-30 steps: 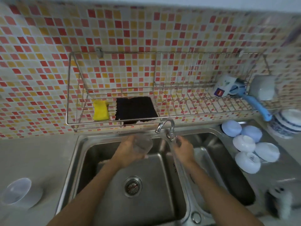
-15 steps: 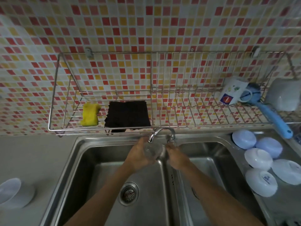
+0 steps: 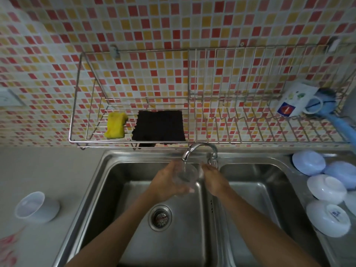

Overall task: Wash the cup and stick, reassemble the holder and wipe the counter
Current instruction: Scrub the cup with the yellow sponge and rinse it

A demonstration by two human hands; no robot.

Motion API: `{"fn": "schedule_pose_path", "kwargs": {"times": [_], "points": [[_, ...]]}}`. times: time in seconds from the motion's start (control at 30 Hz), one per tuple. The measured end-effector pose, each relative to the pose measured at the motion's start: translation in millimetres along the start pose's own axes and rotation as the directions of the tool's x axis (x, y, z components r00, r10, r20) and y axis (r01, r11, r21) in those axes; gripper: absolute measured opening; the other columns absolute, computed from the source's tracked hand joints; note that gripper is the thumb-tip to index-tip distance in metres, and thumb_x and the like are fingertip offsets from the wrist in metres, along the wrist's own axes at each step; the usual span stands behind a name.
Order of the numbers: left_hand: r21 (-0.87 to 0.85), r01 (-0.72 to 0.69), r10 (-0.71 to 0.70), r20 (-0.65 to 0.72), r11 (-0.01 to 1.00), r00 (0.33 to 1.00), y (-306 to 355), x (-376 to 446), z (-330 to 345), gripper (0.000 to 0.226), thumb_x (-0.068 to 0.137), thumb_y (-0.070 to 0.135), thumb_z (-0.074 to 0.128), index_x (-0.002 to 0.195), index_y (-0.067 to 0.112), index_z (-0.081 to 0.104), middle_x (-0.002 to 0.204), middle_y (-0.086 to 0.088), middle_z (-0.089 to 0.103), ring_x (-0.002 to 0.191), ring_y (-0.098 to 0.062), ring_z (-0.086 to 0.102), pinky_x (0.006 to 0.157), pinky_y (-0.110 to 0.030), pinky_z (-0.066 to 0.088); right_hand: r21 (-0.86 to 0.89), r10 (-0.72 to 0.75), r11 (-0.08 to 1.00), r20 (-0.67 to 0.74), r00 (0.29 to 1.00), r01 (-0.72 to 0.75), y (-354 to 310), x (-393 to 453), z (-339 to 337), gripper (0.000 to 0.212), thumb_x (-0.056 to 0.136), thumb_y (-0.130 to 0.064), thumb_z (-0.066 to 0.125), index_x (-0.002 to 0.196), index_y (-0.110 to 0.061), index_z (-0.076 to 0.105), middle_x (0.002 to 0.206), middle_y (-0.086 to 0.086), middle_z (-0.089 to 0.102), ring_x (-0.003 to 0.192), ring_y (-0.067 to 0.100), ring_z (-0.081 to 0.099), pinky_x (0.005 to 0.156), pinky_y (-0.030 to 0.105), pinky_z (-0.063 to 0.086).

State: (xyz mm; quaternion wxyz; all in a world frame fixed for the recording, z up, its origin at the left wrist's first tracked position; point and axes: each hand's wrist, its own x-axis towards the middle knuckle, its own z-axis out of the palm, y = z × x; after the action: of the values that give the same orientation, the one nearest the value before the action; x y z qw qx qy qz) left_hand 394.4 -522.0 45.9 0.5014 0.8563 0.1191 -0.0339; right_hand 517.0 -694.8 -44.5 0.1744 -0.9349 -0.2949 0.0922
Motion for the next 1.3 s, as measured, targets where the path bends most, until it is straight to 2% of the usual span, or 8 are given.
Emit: {"fn": "schedule_pose_path", "kwargs": {"times": [0.1, 0.2, 0.3, 0.4, 0.57, 1.0, 1.13, 1.3], "points": [[0.052, 0.060, -0.053, -0.122, 0.997, 0.991, 1.5, 1.1, -1.9, 0.081, 0.053, 0.045, 0.091, 0.120, 0.029, 0.049, 0.109, 0.012, 0.064, 0.100, -0.009, 0.062, 0.076, -0.017, 0.050, 0.097, 0.054, 0.994, -0.030, 0.998, -0.051, -2.1, 0.0, 0.1, 0.054, 0.086, 0.007, 0.045, 0.138, -0.010, 0.047, 0.133, 0.014, 0.056, 0.121, 0.030, 0.053, 0.099, 0.034, 0.042], [0.094, 0.079, -0.075, -0.045, 0.992, 0.996, -4.6, 3.5, 2.7, 0.085, 0.048, 0.052, 0.090, 0.119, 0.032, 0.047, 0.104, 0.012, 0.066, 0.095, -0.011, 0.066, 0.077, -0.029, 0.058, 0.168, 0.108, 0.980, -0.013, 0.994, -0.104, -2.7, 0.5, -1.0, 0.049, 0.085, 0.005, 0.048, 0.130, -0.014, 0.053, 0.124, 0.012, 0.062, 0.110, 0.028, 0.060, 0.089, 0.035, 0.049], [0.150, 0.070, -0.067, -0.025, 0.986, 0.997, -5.1, -0.8, 7.0, 0.078, 0.054, 0.045, 0.091, 0.118, 0.032, 0.050, 0.097, 0.018, 0.063, 0.091, -0.003, 0.062, 0.074, -0.015, 0.049, 0.214, 0.109, 0.971, -0.013, 0.994, -0.104, 0.3, -0.7, -0.1, 0.047, 0.087, 0.001, 0.050, 0.130, -0.017, 0.052, 0.124, 0.010, 0.062, 0.107, 0.027, 0.061, 0.089, 0.039, 0.051], [0.104, 0.098, -0.086, -0.112, 0.990, 0.990, -5.1, 3.1, 6.7, 0.081, 0.053, 0.045, 0.091, 0.122, 0.029, 0.050, 0.104, 0.015, 0.063, 0.097, -0.008, 0.062, 0.079, -0.020, 0.049, 0.236, 0.124, 0.965, -0.014, 0.992, -0.117, 1.9, -0.9, 1.9, 0.048, 0.088, -0.003, 0.051, 0.132, -0.021, 0.051, 0.122, 0.009, 0.063, 0.105, 0.027, 0.062, 0.088, 0.041, 0.053], [0.189, 0.049, -0.048, -0.009, 0.981, 0.999, 2.0, 4.4, 15.5, 0.086, 0.050, 0.054, 0.089, 0.123, 0.031, 0.049, 0.103, 0.017, 0.063, 0.097, -0.008, 0.063, 0.084, -0.027, 0.053, 0.229, 0.136, 0.965, -0.028, 0.990, -0.126, 2.5, 2.2, 2.5, 0.042, 0.090, -0.006, 0.050, 0.128, -0.023, 0.054, 0.118, 0.007, 0.067, 0.101, 0.026, 0.064, 0.084, 0.035, 0.053], [0.140, 0.084, -0.069, -0.112, 0.986, 0.991, -4.9, 2.9, 11.9, 0.082, 0.049, 0.044, 0.094, 0.118, 0.029, 0.051, 0.110, 0.014, 0.063, 0.100, -0.009, 0.063, 0.087, -0.028, 0.054, 0.215, 0.148, 0.967, -0.047, 0.988, -0.135, 3.0, 4.7, 7.5, 0.045, 0.088, -0.004, 0.050, 0.128, -0.024, 0.052, 0.113, 0.007, 0.068, 0.097, 0.026, 0.065, 0.080, 0.039, 0.055], [0.084, 0.079, -0.071, -0.099, 0.993, 0.993, 6.2, 4.8, 20.7, 0.073, 0.051, 0.039, 0.094, 0.110, 0.031, 0.051, 0.103, 0.015, 0.062, 0.091, -0.003, 0.063, 0.069, -0.016, 0.055, 0.213, 0.130, 0.970, -0.028, 0.991, -0.121, 5.8, 8.5, 6.1, 0.031, 0.088, -0.006, 0.056, 0.116, -0.019, 0.058, 0.099, 0.003, 0.067, 0.084, 0.019, 0.064, 0.072, 0.028, 0.050], [0.104, 0.072, -0.058, -0.135, 0.992, 0.989, 3.3, 7.6, 18.7, 0.076, 0.051, 0.045, 0.092, 0.112, 0.030, 0.050, 0.099, 0.019, 0.062, 0.093, -0.008, 0.063, 0.082, -0.029, 0.055, 0.312, 0.200, 0.938, -0.131, 0.971, -0.151, 16.7, 14.4, 1.6, 0.012, 0.090, -0.006, 0.057, 0.091, -0.017, 0.060, 0.087, 0.005, 0.067, 0.079, 0.022, 0.064, 0.074, 0.036, 0.053]]}}
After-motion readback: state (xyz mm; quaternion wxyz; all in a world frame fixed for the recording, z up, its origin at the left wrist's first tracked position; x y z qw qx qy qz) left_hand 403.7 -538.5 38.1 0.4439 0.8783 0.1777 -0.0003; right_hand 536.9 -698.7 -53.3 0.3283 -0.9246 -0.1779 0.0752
